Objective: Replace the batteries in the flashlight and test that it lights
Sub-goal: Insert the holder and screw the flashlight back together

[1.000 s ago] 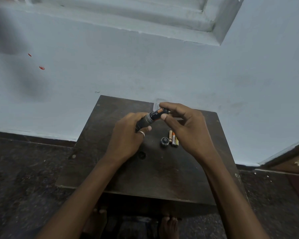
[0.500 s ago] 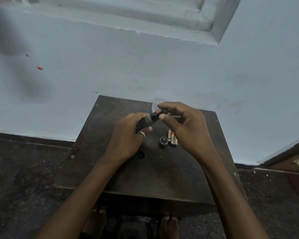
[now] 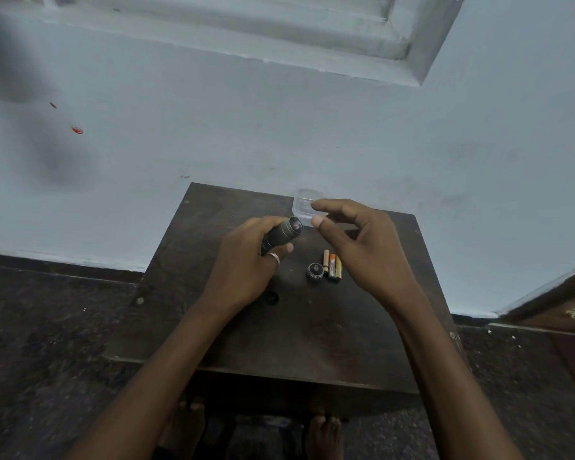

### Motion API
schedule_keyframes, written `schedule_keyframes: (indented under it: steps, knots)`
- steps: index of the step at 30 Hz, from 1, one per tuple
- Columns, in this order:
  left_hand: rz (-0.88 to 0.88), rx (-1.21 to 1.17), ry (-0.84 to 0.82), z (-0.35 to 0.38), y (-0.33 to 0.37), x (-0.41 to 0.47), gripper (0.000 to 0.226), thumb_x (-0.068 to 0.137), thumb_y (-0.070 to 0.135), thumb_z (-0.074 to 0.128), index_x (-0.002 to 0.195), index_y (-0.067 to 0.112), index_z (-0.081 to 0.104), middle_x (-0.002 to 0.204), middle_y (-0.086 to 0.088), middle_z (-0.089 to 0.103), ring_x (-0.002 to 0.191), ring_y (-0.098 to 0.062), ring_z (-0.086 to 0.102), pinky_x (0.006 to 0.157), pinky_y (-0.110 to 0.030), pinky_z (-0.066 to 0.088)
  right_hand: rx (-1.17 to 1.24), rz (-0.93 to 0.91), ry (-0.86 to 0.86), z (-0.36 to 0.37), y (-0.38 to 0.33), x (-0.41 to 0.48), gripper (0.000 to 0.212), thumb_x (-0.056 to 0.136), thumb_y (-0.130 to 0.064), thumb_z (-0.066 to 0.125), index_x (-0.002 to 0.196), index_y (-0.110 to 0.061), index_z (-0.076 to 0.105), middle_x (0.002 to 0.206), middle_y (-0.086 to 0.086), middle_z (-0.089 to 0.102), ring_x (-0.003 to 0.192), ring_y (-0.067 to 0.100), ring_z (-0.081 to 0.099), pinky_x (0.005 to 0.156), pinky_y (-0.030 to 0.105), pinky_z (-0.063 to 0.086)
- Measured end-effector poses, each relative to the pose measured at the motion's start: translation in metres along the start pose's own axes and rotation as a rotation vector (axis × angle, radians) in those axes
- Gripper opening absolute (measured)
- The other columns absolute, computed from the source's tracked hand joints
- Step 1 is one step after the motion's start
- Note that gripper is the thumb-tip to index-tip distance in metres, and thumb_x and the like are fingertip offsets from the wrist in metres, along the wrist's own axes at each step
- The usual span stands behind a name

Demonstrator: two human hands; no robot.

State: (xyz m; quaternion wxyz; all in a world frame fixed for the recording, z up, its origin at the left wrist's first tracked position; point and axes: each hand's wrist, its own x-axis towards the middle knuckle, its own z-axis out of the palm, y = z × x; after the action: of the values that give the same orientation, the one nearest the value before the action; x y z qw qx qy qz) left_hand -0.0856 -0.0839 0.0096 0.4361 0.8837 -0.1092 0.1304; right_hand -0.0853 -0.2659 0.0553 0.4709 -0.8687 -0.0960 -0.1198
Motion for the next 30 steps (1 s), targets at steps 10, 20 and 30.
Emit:
schedule_keyframes:
  steps: [10,20,30]
  knots:
    - [-0.051,-0.042,0.005,0.001,0.001,0.001,0.033,0.085,0.019,0.074,0.118,0.026,0.067,0.106,0.010,0.067,0.092,-0.002,0.057,0.075,0.001,0.035,-0.625,0.045,-0.363,-0.002,0.021,0.001,0.042,0.080,-0.038,0.078,0.121,-0.030,0.069,0.109,-0.002,0.047,0.117,0.026,0.042,0.091,0.028,0.030]
    - [-0.054,-0.014,-0.002,0.000,0.000,0.001,0.035,0.086,0.021,0.073,0.120,0.026,0.066,0.111,0.010,0.066,0.095,-0.004,0.058,0.076,-0.002,0.038,-0.553,0.066,-0.354,0.006,0.018,-0.001,0.011,0.084,-0.032,0.076,0.088,-0.028,0.066,0.093,-0.007,0.051,0.098,0.019,0.050,0.078,0.028,0.038]
    - [-0.032,0.034,0.006,-0.002,-0.001,0.001,0.038,0.084,0.015,0.075,0.120,0.023,0.066,0.112,0.007,0.068,0.096,-0.007,0.058,0.077,0.001,0.036,0.512,0.297,-0.053,-0.001,0.006,-0.001,0.027,0.088,0.000,0.070,0.113,-0.008,0.071,0.098,0.006,0.076,0.086,0.010,0.070,0.076,0.021,0.056]
